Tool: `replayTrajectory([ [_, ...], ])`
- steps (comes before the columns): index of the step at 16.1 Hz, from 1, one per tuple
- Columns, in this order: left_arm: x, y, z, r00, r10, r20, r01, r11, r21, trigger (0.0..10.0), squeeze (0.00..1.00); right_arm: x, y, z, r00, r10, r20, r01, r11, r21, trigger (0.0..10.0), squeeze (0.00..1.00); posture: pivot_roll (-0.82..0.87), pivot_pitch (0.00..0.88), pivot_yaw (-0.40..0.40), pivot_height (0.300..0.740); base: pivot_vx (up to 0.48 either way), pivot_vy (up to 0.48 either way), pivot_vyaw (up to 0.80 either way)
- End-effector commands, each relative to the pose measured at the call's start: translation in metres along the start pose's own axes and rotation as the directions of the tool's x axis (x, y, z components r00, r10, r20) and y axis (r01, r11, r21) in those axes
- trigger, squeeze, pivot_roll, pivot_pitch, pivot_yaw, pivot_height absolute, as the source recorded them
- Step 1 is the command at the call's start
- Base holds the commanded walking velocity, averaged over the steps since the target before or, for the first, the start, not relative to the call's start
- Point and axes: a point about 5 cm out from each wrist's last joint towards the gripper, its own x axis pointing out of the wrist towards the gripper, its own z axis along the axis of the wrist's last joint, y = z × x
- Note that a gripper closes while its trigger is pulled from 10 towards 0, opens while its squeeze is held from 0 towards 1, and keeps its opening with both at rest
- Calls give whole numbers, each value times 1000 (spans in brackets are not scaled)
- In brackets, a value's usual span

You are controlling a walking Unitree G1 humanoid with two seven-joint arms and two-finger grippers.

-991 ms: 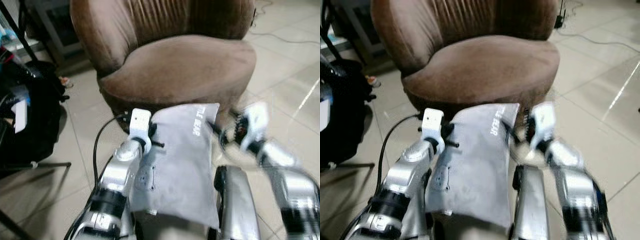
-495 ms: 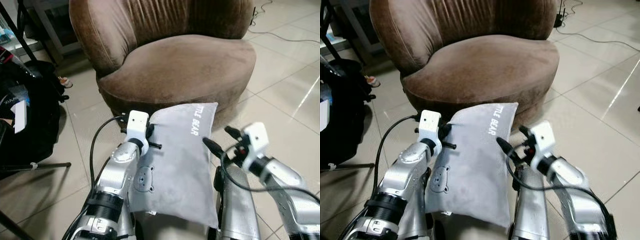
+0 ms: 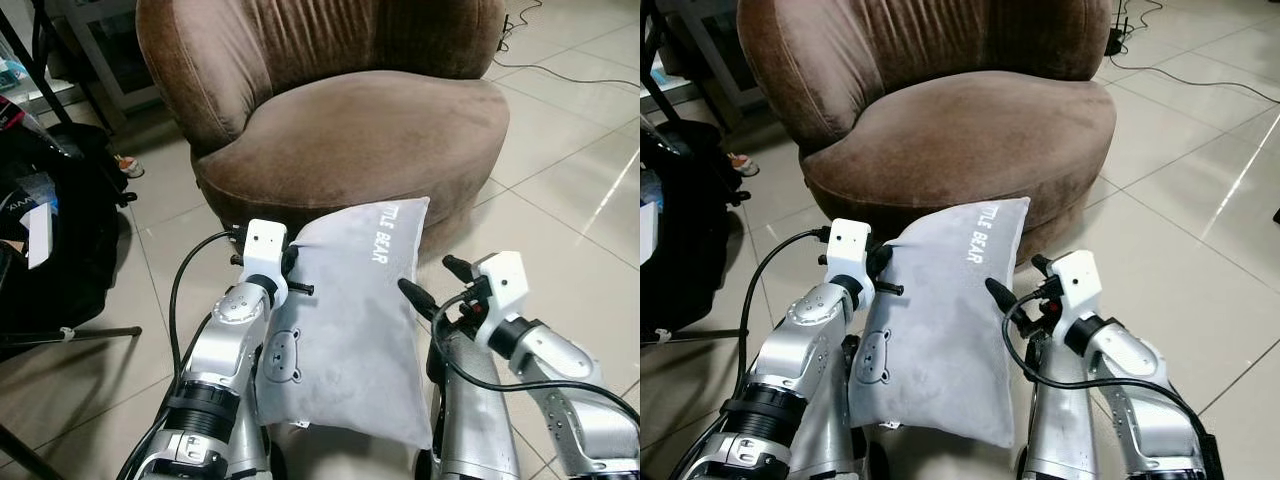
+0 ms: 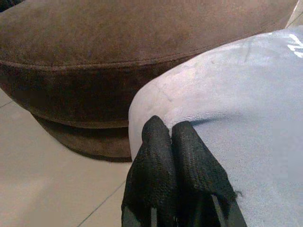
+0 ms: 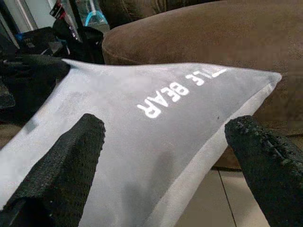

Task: Move the pillow to the sofa from floor

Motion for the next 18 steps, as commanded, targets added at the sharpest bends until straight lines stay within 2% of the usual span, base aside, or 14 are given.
replayTrajectory([
  [1, 0, 8, 19, 996, 38, 85, -40, 999, 23, 10000, 0, 5, 3, 6, 1000, 6, 16, -6, 1000, -3, 10000, 0, -187, 0, 138, 451, 0, 0, 0],
  [7, 0, 7, 20, 996, 23, 86, -29, 997, 66, 10000, 0, 8, 7, 1, 1000, 0, 14, -1, 1000, 20, 10000, 0, -184, 0, 141, 521, 0, 0, 0],
  [18, 1, 2, 21, 996, 6, 85, -14, 996, 85, 10000, 0, 13, 12, 0, 1000, -3, 21, 2, 999, 32, 10000, 0, -188, 0, 147, 626, 0, 0, 0],
])
